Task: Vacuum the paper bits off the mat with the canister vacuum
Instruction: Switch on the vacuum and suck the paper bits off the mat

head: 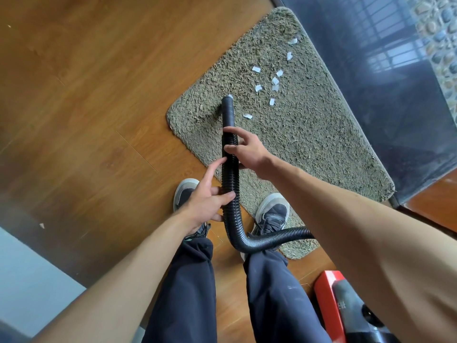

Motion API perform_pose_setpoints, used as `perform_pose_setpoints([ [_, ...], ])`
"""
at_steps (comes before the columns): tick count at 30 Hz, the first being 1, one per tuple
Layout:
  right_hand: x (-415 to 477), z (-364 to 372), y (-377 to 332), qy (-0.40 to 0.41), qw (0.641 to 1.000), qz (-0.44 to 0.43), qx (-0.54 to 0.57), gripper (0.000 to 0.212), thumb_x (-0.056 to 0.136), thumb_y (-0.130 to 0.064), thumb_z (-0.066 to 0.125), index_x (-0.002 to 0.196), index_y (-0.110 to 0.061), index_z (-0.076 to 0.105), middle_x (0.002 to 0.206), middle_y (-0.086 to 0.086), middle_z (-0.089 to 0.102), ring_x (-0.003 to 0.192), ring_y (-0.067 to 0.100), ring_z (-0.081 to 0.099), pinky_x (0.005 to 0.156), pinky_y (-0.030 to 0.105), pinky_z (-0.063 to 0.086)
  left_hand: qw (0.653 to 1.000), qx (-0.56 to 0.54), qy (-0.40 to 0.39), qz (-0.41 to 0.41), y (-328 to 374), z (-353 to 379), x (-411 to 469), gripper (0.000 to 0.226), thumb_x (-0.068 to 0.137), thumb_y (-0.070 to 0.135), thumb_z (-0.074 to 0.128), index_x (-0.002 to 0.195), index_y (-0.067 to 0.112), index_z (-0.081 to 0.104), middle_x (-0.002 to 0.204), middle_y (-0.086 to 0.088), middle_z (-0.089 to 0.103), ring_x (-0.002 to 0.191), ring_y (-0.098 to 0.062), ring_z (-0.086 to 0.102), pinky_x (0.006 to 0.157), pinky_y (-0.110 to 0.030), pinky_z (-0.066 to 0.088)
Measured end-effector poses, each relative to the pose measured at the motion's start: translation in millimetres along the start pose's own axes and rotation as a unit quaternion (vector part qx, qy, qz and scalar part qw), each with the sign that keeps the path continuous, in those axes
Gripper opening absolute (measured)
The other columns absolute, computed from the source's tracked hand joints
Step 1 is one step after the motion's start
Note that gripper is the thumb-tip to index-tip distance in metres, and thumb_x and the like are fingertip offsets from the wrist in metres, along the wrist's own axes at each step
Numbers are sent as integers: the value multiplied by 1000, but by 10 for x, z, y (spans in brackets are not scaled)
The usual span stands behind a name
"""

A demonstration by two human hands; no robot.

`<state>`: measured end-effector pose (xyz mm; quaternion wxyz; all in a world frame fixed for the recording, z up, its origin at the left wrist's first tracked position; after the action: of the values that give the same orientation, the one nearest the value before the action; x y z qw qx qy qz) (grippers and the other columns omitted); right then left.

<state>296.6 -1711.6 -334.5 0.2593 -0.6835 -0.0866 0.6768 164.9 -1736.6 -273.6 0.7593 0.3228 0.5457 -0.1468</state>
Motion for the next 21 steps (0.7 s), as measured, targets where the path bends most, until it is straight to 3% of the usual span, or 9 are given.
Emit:
perform_pose_setpoints([
  [2,3,-32,4,-3,1000,3,0,49,92,-3,55,136,-24,52,91,9,57,81,23,60,69,43,60,1000,6,-3,-3,22,37,11,75,96,2,57,138,58,32,84,0,69,74,-10,68,50,-27,52],
  [8,-9,-119,13,-15,1000,15,20,50,93,-3,55,137,-25,51,95,10,58,82,20,62,61,32,58,999,31,-10,-5,100,133,5,75,97,3,57,139,57,30,96,-7,68,83,-15,67,55,-29,56],
  [13,-12,-233,40,2,998,16,59,50,94,-4,55,138,-27,50,99,10,61,87,20,64,64,33,57,998,56,-7,-3,149,143,37,77,96,6,58,136,66,30,106,-7,72,100,-22,70,78,-50,60],
  [15,-28,-269,51,8,998,17,63,49,94,-4,55,138,-28,51,99,10,60,84,18,64,61,31,56,998,67,-11,-4,167,168,48,78,96,6,59,135,67,30,108,-6,72,102,-23,69,80,-53,59],
  [21,-141,-361,149,34,994,21,98,50,95,-4,55,138,-27,50,100,11,61,83,19,66,58,28,56,996,78,-32,-9,145,253,28,76,97,6,57,140,62,28,104,-3,71,94,-18,70,64,-35,60],
])
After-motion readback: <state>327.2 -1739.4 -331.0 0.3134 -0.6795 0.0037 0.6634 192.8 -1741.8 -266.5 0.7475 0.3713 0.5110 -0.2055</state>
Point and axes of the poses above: each hand's wrist, its own x-axis towards the middle knuckle, its own z-axis out of the palm, y = z × x, the point moved 9 cm from there along x, towards the middle knuckle
